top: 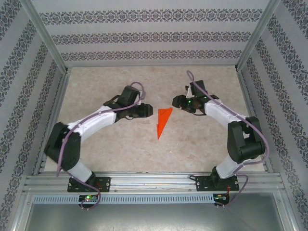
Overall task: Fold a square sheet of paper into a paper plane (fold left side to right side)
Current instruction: Pick up the paper plane at the center of the table.
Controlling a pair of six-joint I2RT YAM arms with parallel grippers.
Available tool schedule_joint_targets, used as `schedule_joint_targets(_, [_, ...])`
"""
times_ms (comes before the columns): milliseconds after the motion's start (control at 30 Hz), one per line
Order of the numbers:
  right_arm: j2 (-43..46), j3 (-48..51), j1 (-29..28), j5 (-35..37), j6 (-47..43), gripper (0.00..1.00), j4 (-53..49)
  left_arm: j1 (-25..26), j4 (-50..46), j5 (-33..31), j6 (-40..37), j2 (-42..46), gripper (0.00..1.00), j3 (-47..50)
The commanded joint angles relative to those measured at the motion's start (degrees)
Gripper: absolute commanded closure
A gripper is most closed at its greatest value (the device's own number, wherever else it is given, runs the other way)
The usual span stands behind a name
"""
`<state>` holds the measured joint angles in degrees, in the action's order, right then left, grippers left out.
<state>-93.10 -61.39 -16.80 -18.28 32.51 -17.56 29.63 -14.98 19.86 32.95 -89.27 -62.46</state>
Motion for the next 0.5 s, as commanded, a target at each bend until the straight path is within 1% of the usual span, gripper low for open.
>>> schedule_joint_targets(0, [1.1, -0.1, -5.4, 9.8, 3.2, 0.37, -8.7, -2.8, 3.3, -7.8, 0.3, 5.4, 0.52, 6.6])
schedule_joint_targets(167, [-3.2, -5.9, -14.5, 16.4, 9.5, 0.31, -15.6, -6.9, 6.9, -12.6, 2.9, 14.7, 0.46, 15.9])
schedule_joint_targets(233, [-5.9, -9.3, -17.8, 21.2, 11.9, 0.30, -19.0, -8.4, 7.2, -13.7, 3.3, 17.6, 0.44, 18.4])
schedule_joint_targets(333, [-10.5, -15.1, -21.1, 27.8, 14.1, 0.30, -25.2, -10.2, 6.2, -14.0, 3.5, 20.3, 0.43, 20.7])
schedule_joint_targets(467, [-15.7, -21.4, -22.9, 31.6, 15.4, 0.32, -30.3, -11.5, 5.2, -14.1, 3.3, 22.2, 0.42, 22.5])
